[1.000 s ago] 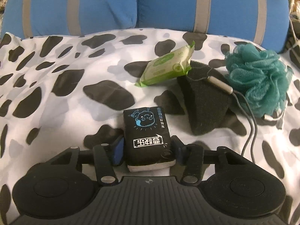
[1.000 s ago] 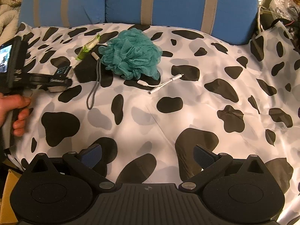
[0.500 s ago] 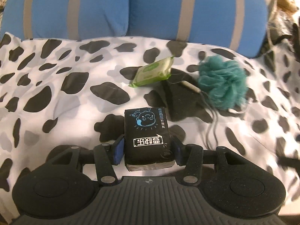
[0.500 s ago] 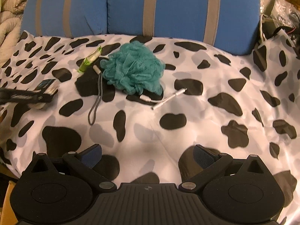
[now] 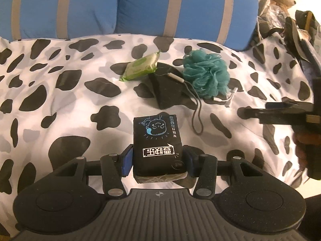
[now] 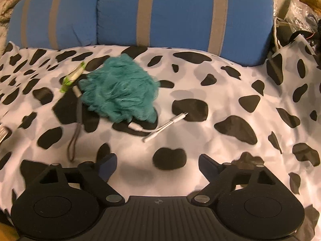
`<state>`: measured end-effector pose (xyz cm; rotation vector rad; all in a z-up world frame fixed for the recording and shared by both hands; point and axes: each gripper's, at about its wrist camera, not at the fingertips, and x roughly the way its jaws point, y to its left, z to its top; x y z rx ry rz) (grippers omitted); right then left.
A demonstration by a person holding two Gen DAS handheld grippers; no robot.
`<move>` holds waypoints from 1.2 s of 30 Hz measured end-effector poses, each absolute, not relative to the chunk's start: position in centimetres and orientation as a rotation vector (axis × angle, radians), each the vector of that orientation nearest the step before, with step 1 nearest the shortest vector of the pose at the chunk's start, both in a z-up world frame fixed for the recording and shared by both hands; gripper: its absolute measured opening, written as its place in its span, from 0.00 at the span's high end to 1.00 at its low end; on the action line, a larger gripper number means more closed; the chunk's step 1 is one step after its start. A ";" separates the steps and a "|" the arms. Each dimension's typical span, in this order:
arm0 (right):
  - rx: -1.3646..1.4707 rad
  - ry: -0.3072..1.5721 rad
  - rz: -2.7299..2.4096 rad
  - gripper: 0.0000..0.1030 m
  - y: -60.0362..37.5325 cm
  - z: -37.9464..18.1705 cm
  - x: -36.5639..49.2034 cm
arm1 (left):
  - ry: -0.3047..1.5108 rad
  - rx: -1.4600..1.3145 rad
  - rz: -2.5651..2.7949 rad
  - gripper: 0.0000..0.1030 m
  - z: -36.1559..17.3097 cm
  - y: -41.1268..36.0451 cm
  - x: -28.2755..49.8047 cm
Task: Organize soft objects
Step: 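Grasp the white cable beside the teal loofah with right gripper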
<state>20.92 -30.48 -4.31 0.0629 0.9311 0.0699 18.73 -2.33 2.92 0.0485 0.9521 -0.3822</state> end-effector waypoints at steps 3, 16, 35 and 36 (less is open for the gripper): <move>0.078 0.907 0.062 0.22 -30.8 -4.9 21.8 | 0.943 0.044 -0.397 0.52 3.3 -2.5 18.7; 0.080 0.898 0.033 0.51 -30.0 -8.2 26.1 | 0.954 0.041 -0.454 0.52 4.0 -3.6 18.7; -0.125 0.905 0.068 0.94 -27.8 -9.1 26.5 | 1.002 0.029 -0.428 0.52 2.9 -3.5 19.8; -0.121 0.923 0.075 0.94 -27.8 -9.1 26.5 | 1.003 0.029 -0.425 0.52 2.9 -3.5 19.8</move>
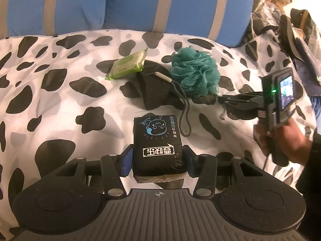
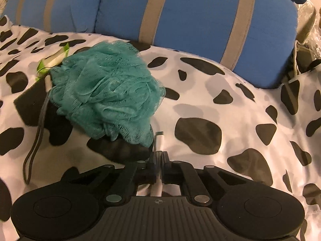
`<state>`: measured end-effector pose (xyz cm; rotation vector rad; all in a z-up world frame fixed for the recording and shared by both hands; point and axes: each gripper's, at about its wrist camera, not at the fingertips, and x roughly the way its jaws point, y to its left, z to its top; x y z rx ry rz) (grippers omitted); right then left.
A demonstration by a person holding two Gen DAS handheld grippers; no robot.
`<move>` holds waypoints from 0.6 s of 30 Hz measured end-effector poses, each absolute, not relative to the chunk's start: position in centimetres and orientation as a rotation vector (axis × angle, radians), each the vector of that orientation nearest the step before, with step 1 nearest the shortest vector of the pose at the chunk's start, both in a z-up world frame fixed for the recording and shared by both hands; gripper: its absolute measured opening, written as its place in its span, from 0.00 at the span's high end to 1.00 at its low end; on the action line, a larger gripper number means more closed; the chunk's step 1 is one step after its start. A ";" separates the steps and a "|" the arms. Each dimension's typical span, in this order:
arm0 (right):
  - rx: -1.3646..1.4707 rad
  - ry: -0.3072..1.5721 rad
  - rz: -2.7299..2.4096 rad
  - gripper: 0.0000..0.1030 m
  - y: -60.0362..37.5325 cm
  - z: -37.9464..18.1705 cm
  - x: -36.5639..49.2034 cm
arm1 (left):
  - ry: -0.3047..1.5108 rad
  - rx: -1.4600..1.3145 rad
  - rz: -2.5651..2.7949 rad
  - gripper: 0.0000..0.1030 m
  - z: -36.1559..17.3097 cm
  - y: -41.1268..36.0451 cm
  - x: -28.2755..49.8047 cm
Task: Organize soft objects
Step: 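Grasp the white cable beside the teal loofah with right gripper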
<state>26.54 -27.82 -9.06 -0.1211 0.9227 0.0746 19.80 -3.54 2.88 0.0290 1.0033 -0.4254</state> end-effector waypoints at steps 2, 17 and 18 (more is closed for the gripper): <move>-0.113 0.964 0.080 0.92 -27.7 -8.8 26.6 | 1.003 0.028 -0.423 0.52 2.8 -3.6 19.8; 0.010 1.016 0.055 0.94 -29.0 -8.4 26.0 | 0.993 0.047 -0.417 0.52 2.4 -4.2 19.6; 0.014 1.017 0.056 0.94 -29.1 -8.2 25.8 | 0.991 0.051 -0.417 0.52 2.4 -4.2 19.7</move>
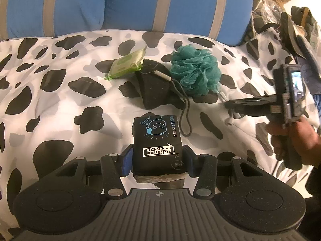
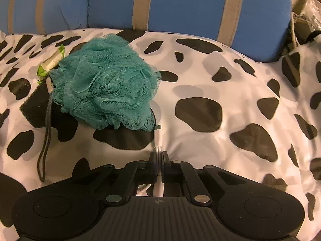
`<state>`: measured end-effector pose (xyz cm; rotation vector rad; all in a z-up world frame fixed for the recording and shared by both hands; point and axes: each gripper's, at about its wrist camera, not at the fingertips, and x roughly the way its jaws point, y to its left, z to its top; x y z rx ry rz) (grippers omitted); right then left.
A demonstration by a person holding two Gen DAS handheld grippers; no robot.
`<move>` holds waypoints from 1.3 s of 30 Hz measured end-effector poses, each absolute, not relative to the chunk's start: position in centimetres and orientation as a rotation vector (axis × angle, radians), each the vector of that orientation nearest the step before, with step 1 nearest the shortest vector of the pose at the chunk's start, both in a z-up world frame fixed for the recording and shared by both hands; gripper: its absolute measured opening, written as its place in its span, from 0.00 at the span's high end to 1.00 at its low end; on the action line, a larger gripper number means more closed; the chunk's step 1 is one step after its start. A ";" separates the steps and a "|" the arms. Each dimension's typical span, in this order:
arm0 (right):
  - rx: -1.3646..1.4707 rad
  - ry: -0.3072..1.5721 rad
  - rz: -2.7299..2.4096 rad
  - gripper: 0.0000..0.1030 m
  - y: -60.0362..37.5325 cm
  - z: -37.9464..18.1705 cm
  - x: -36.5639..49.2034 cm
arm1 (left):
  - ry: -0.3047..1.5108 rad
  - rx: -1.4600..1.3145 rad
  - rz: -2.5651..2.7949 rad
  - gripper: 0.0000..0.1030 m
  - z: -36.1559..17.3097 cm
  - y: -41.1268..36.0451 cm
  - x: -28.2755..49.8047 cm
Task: Organize soft objects
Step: 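Grasp the white cable beside the teal loofah with right gripper, then carry the black pack with left gripper while right gripper carries the white cable to the box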
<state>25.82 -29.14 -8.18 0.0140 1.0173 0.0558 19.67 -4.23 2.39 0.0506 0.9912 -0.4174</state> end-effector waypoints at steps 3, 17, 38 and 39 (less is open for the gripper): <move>0.031 1.019 0.046 0.94 -29.9 -7.4 25.0 | 0.981 0.062 -0.419 0.52 2.5 -4.4 19.7; 0.118 0.955 0.057 0.94 -31.8 -1.3 18.2 | 0.916 0.131 -0.455 0.53 3.1 -6.6 17.9; 0.219 0.908 0.182 0.94 -28.6 2.7 9.9 | 0.939 0.084 -0.417 0.53 3.1 -3.1 12.6; 0.227 0.910 0.188 0.94 -28.5 2.8 9.5 | 0.941 0.080 -0.418 0.53 3.1 -3.0 12.3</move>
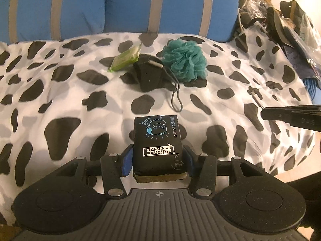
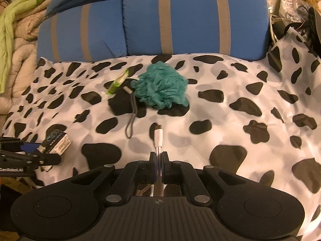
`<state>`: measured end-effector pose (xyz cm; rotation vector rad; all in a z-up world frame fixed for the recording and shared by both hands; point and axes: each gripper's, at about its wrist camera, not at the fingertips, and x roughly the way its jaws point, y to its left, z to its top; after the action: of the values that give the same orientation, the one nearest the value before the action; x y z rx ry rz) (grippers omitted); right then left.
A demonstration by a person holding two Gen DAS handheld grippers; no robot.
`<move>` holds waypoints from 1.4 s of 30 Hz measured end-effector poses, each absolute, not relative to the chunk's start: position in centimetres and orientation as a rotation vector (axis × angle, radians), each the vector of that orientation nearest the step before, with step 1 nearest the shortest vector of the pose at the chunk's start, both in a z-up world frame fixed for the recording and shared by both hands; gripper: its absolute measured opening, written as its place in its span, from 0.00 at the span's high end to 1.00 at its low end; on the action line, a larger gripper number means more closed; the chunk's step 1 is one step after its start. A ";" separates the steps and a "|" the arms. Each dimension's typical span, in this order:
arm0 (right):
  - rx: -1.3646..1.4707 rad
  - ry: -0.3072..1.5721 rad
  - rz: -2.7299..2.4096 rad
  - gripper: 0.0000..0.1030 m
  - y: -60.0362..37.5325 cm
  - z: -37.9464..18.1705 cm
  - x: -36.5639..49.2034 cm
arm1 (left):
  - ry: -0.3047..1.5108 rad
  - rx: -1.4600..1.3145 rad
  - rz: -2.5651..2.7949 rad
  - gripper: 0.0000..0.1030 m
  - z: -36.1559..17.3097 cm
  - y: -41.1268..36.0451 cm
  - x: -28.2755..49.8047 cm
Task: Organize soft objects
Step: 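Carry the black pack with left gripper while right gripper carries the white cable to the box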
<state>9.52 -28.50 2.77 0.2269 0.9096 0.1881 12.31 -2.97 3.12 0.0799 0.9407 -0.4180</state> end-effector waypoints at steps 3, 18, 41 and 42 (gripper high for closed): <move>0.237 0.913 0.212 0.94 -28.0 3.0 8.4 | 0.943 0.072 -0.427 0.53 3.1 -2.7 11.4; 0.224 0.952 0.284 0.94 -24.9 3.5 3.6 | 0.978 0.050 -0.463 0.53 2.5 -2.1 6.9; 0.123 1.193 0.389 0.96 -20.9 0.7 -0.4 | 1.157 0.122 -0.525 0.53 0.5 -3.6 1.6; 0.121 1.198 0.389 0.96 -20.9 0.6 -0.4 | 1.164 0.127 -0.522 0.53 0.3 -3.6 1.6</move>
<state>-0.35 -20.91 0.63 0.1212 1.1984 0.3885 1.59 -3.62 0.35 0.1274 1.1639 -0.5220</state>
